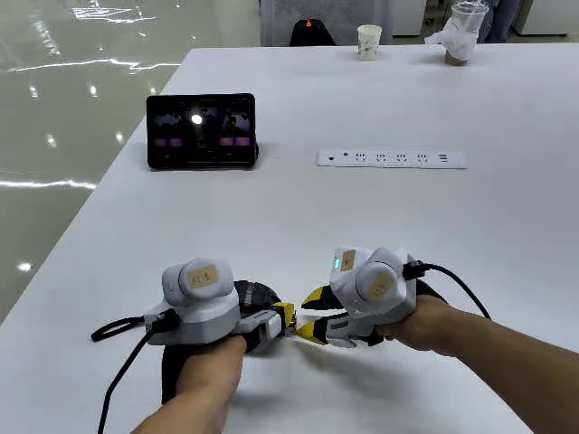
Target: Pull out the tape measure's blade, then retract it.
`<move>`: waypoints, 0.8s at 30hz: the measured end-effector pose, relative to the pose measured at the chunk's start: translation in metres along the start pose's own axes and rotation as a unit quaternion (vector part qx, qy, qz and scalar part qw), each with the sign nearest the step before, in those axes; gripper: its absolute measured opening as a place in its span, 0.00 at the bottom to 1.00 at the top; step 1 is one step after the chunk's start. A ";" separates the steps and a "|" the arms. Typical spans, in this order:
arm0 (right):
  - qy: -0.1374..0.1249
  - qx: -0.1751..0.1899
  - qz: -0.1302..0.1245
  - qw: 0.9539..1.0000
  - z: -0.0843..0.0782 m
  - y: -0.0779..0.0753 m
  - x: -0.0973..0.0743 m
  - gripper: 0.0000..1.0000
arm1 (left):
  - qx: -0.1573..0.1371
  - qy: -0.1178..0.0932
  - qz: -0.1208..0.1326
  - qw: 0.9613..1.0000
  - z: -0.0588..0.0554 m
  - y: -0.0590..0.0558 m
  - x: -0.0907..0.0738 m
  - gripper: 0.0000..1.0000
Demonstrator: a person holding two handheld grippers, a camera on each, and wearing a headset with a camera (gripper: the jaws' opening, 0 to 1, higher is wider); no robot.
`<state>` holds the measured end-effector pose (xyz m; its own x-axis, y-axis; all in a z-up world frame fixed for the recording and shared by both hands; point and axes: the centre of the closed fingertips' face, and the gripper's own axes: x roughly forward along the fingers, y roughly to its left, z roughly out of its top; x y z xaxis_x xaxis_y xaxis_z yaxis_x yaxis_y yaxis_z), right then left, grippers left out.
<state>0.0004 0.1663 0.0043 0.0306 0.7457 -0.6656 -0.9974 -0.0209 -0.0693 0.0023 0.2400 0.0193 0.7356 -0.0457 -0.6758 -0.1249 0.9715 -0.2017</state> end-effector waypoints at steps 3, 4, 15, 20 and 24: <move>0.002 0.005 -0.009 1.000 -0.004 0.000 -0.008 0.22 | 0.011 0.000 -0.005 1.000 -0.001 -0.001 -0.004 0.68; 0.002 0.008 -0.012 1.000 -0.005 0.000 -0.011 0.23 | 0.013 0.000 -0.007 1.000 -0.001 -0.001 -0.005 0.68; 0.006 0.033 -0.045 0.998 -0.021 0.006 -0.039 0.32 | 0.048 -0.001 -0.018 0.999 -0.007 -0.002 -0.018 0.69; 0.007 0.043 -0.056 0.997 -0.027 0.011 -0.049 0.36 | 0.059 -0.006 -0.023 0.998 -0.007 0.000 -0.024 0.69; 0.006 0.053 -0.065 0.996 -0.029 0.013 -0.056 0.40 | 0.069 -0.009 -0.028 0.997 -0.008 0.000 -0.029 0.70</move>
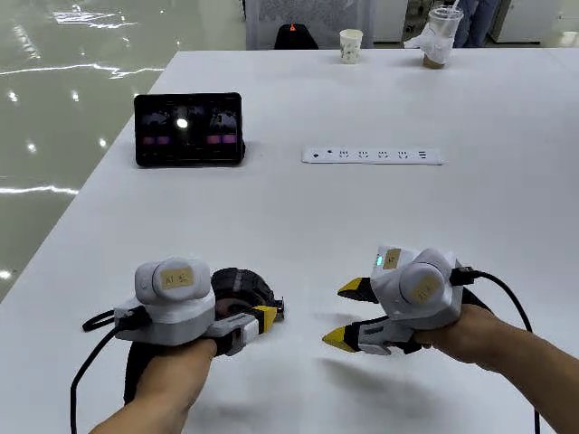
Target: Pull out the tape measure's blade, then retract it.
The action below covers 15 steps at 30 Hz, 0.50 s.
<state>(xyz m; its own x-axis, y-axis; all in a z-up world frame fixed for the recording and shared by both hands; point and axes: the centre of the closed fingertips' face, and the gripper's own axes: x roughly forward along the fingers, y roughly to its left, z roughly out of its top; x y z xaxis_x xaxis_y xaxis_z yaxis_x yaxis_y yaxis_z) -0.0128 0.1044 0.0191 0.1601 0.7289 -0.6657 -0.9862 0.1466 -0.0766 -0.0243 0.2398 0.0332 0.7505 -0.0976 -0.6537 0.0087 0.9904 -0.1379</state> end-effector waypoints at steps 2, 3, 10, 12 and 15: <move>-0.003 0.005 -0.006 1.000 -0.001 0.000 -0.005 0.41 | 0.008 0.000 -0.003 1.000 -0.001 0.000 -0.002 0.70; -0.004 0.009 -0.008 1.000 -0.002 0.001 -0.006 0.42 | 0.011 -0.001 -0.004 1.000 -0.001 0.000 -0.003 0.70; -0.011 0.031 -0.027 0.999 -0.007 0.004 -0.024 0.48 | 0.034 -0.005 -0.014 0.999 -0.003 0.000 -0.013 0.72; -0.013 0.038 -0.032 0.999 -0.009 0.004 -0.029 0.49 | 0.040 -0.006 -0.018 0.999 -0.004 0.000 -0.015 0.72; -0.015 0.045 -0.039 0.998 -0.012 0.004 -0.035 0.51 | 0.044 -0.008 -0.023 0.999 -0.006 0.001 -0.019 0.73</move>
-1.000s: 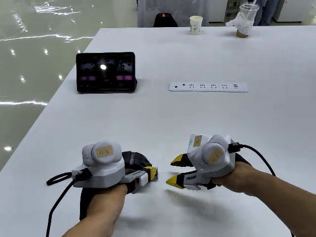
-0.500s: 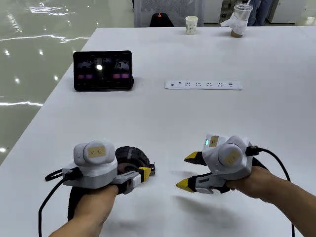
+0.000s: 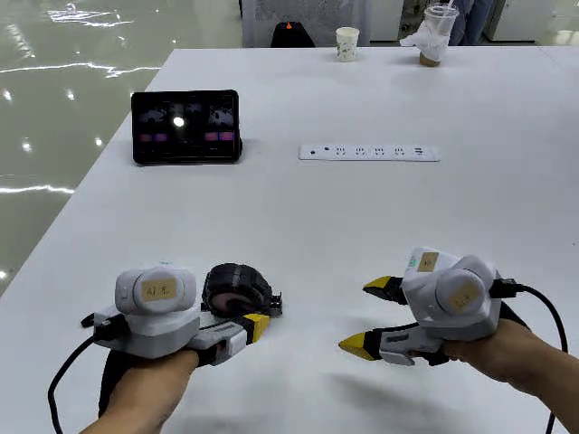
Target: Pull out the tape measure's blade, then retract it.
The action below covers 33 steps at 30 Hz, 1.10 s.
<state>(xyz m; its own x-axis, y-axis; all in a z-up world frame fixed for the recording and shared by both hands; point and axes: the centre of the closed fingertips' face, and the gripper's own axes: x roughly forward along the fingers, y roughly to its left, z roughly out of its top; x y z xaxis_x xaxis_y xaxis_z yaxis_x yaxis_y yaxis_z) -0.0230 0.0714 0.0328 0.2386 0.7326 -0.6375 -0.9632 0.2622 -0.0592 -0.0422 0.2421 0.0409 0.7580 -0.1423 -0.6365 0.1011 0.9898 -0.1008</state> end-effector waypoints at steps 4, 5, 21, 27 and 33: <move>-0.004 0.009 -0.008 1.000 -0.004 0.000 -0.010 0.53 | 0.015 0.003 -0.013 1.000 -0.005 -0.002 -0.004 0.72; -0.007 0.013 -0.007 1.000 -0.004 0.001 -0.012 0.54 | 0.018 0.003 -0.013 1.000 -0.005 -0.001 -0.005 0.72; -0.022 0.042 -0.027 0.999 -0.014 0.011 -0.043 0.66 | 0.061 -0.023 -0.046 0.997 -0.005 0.006 -0.031 0.77; -0.026 0.048 -0.035 0.998 -0.020 0.013 -0.050 0.72 | 0.085 -0.027 -0.065 0.994 -0.008 0.002 -0.039 0.79; -0.041 0.063 -0.050 0.996 -0.023 0.012 -0.058 0.76 | 0.092 -0.026 -0.083 0.992 -0.013 0.001 -0.042 0.79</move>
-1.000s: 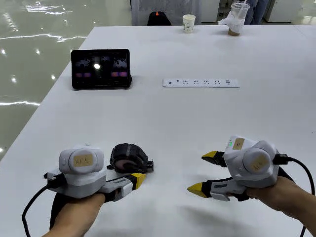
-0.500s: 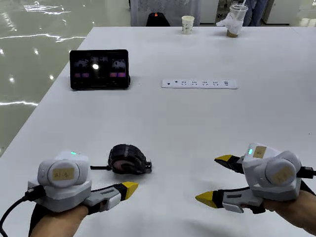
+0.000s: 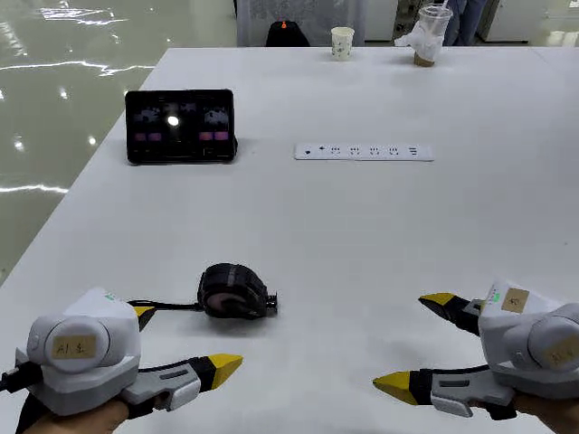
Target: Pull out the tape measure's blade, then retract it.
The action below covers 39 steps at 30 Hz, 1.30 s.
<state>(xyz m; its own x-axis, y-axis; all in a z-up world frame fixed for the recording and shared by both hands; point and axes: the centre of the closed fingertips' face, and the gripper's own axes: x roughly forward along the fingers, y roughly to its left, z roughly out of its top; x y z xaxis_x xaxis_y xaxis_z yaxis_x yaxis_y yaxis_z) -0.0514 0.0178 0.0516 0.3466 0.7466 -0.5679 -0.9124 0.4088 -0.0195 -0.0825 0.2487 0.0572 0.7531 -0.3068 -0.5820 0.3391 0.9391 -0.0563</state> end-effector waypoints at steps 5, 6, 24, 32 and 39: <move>-0.008 0.003 -0.008 1.000 -0.001 0.000 -0.006 0.80 | 0.015 -0.004 -0.010 1.000 -0.002 -0.002 -0.003 0.80; -0.009 0.005 -0.010 1.000 -0.001 0.000 -0.007 0.80 | 0.018 -0.005 -0.010 1.000 -0.002 -0.001 -0.004 0.80; -0.035 0.039 -0.026 0.998 -0.008 0.000 -0.019 0.94 | 0.037 -0.029 -0.034 0.998 0.003 -0.005 -0.013 0.96; -0.040 0.040 -0.025 0.998 -0.009 0.002 -0.020 0.99 | 0.054 -0.039 -0.042 0.997 0.005 -0.009 -0.015 0.99; -0.040 0.032 -0.022 0.998 -0.006 0.005 -0.022 0.99 | 0.065 -0.037 -0.043 0.996 0.000 -0.009 -0.013 0.99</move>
<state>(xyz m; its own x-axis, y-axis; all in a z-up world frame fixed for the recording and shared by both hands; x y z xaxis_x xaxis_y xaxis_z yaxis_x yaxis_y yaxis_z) -0.0649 0.0002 0.0591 0.4044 0.7653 -0.5008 -0.8809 0.4731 0.0117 -0.0951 0.2437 0.0655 0.7557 -0.4002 -0.5185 0.4703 0.8825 0.0043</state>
